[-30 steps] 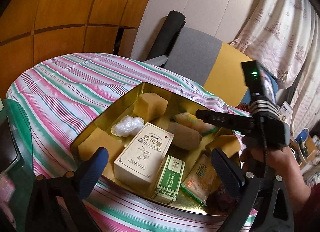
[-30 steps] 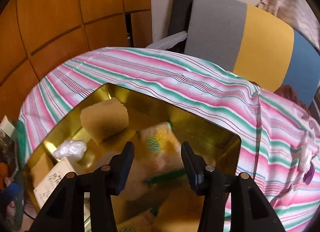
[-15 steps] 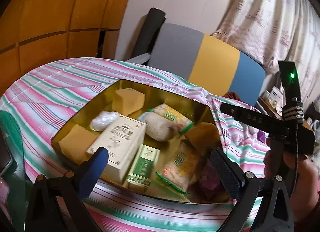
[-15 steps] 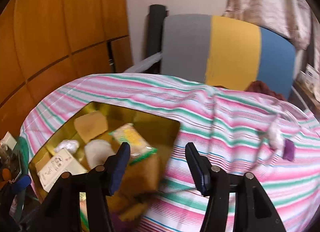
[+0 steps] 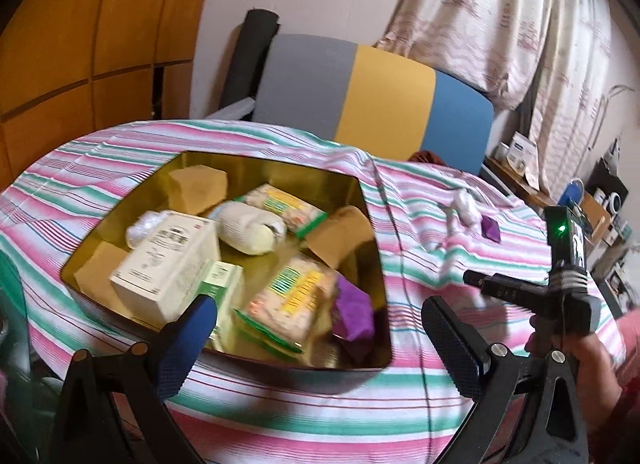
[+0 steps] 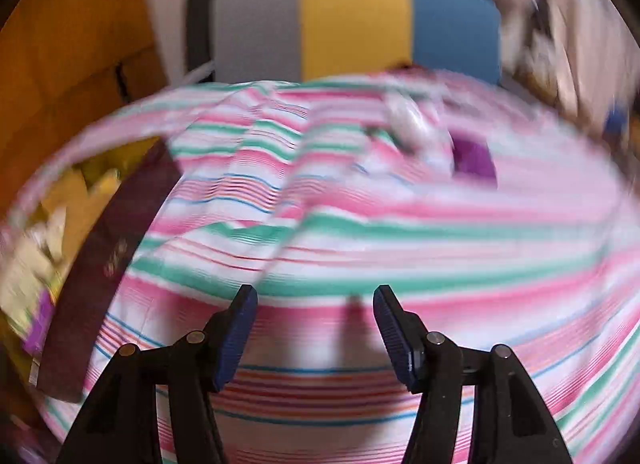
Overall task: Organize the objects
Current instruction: 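Lower the WEIDAN pack into the gold tray and open the right tool, then return the right tool to the items and grasp the purple sachet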
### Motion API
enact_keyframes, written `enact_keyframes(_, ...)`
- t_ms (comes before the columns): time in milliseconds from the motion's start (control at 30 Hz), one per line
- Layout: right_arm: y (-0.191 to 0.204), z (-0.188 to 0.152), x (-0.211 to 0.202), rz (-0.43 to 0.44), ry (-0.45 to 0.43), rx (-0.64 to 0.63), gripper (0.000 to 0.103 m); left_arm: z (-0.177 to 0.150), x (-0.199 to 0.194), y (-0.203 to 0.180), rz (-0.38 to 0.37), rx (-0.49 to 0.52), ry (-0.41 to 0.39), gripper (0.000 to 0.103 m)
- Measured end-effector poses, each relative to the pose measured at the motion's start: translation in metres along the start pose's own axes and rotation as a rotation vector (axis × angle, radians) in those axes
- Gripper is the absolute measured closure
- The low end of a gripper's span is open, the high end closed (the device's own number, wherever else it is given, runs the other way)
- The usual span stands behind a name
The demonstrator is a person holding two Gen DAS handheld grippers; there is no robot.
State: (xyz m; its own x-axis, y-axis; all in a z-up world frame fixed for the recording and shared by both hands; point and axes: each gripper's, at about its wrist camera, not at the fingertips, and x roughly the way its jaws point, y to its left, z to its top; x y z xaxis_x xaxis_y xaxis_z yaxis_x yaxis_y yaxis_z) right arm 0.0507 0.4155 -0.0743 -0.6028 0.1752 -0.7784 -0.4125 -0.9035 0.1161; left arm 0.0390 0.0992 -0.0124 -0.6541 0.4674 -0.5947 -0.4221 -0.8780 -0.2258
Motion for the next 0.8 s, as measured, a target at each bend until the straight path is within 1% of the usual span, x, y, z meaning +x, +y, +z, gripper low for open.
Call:
enact_keyframes(33, -0.016, 0.001, 0.001, -0.011, 0.0, 0.061, 0.042, -0.001, 0.002, -0.005, -0.004, 0.006, 0.009, 0.0)
enact_keyframes(67, -0.033, 0.002, 0.001, -0.054, -0.015, 0.105, 0.042, -0.001, 0.003, -0.01, -0.008, 0.014, 0.016, 0.0)
enact_keyframes(100, -0.041, 0.003, 0.0, -0.077, -0.031, 0.118, 0.042, -0.002, 0.005, -0.016, -0.014, 0.029, 0.021, 0.0)
enact_keyframes(167, -0.055, 0.008, 0.002, -0.113, -0.05, 0.119, 0.042, -0.002, 0.007, -0.027, -0.02, 0.057, 0.028, 0.0)
enact_keyframes(233, -0.069, 0.018, 0.009, -0.156, -0.046, 0.109, 0.042, -0.002, 0.009, -0.039, -0.028, 0.087, 0.034, 0.0)
enact_keyframes(333, -0.086, 0.042, 0.019, -0.19, -0.071, 0.118, 0.042, -0.001, 0.015, -0.053, -0.04, 0.116, 0.05, 0.0)
enact_keyframes(367, -0.093, 0.05, 0.021, -0.19, -0.086, 0.135, 0.042, -0.001, 0.018, -0.058, -0.045, 0.125, 0.057, 0.0)
enact_keyframes(467, -0.123, 0.07, 0.024, -0.145, -0.132, 0.234, 0.042, 0.002, 0.024, -0.066, -0.053, 0.136, 0.07, 0.0)
enact_keyframes(533, -0.138, 0.083, 0.029, -0.135, -0.142, 0.276, 0.042, 0.004, 0.029, -0.071, -0.061, 0.142, 0.079, 0.0)
enact_keyframes(667, -0.146, 0.107, 0.047, -0.123, -0.133, 0.246, 0.042, 0.005, 0.041, -0.082, -0.068, 0.161, 0.108, 0.0)
enact_keyframes(800, -0.15, 0.12, 0.067, -0.129, -0.109, 0.228, 0.042, 0.005, 0.048, -0.089, -0.076, 0.172, 0.13, 0.0)
